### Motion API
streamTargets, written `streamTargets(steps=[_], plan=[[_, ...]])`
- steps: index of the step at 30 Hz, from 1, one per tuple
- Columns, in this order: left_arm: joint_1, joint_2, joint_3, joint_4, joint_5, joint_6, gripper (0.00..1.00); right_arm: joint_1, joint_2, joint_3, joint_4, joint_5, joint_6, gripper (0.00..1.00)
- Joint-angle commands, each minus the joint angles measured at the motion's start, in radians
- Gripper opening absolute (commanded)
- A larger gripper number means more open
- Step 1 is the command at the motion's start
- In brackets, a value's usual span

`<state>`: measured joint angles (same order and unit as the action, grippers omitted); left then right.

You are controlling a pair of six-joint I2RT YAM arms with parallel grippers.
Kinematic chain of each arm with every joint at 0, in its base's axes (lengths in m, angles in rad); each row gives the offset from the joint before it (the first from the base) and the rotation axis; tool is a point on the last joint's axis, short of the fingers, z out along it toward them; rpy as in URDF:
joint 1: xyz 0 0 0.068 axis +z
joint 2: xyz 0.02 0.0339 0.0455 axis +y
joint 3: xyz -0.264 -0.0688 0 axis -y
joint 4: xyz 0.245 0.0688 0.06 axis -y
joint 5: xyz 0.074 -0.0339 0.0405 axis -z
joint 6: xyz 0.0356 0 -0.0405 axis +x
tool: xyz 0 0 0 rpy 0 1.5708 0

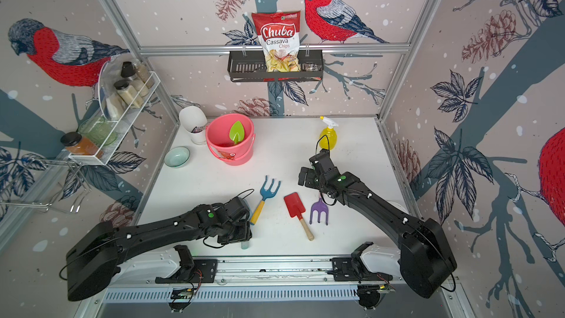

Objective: Organize the gardening tools
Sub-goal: Pick up the gardening tool from the center of the board.

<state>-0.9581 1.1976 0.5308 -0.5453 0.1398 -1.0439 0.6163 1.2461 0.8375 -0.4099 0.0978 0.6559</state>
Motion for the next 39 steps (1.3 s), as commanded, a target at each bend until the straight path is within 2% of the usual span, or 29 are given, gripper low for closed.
streamTargets(steps=[1, 6, 12, 15, 16, 20, 26, 31, 34, 36, 39], plan=[[-0.004, 0.03, -0.006, 0.027, 0.02, 0.007, 0.58, -0.008, 0.0, 0.003, -0.004, 0.004, -0.009, 1.0], [-0.004, 0.051, 0.014, 0.016, 0.011, 0.012, 0.41, -0.021, 0.0, -0.003, 0.002, -0.002, -0.012, 1.0], [-0.004, 0.034, 0.025, -0.021, -0.007, 0.0, 0.15, -0.028, 0.0, -0.003, 0.003, -0.005, -0.012, 1.0], [-0.004, 0.01, 0.034, -0.057, -0.041, -0.014, 0.02, -0.027, -0.003, -0.004, 0.003, -0.006, -0.01, 1.0], [-0.004, -0.002, 0.042, -0.071, -0.061, -0.018, 0.0, -0.027, -0.005, -0.005, 0.003, -0.006, -0.009, 1.0], [-0.004, -0.041, 0.093, -0.131, -0.179, -0.027, 0.0, -0.029, -0.013, -0.016, 0.011, -0.008, -0.003, 1.0], [-0.004, -0.038, 0.237, -0.183, -0.39, 0.031, 0.0, -0.027, -0.02, -0.02, 0.009, -0.013, 0.005, 1.0], [-0.004, -0.029, 0.394, -0.191, -0.629, 0.121, 0.0, -0.028, -0.033, -0.026, 0.01, -0.008, 0.009, 1.0], [-0.002, -0.035, 0.461, -0.103, -0.803, 0.227, 0.0, -0.027, -0.031, -0.03, 0.018, -0.014, 0.015, 1.0], [0.006, -0.032, 0.514, 0.004, -0.891, 0.345, 0.0, -0.025, -0.029, -0.031, 0.023, -0.019, 0.019, 1.0], [0.072, -0.012, 0.549, 0.198, -0.934, 0.534, 0.0, -0.02, -0.032, -0.029, 0.029, -0.023, 0.025, 1.0]])
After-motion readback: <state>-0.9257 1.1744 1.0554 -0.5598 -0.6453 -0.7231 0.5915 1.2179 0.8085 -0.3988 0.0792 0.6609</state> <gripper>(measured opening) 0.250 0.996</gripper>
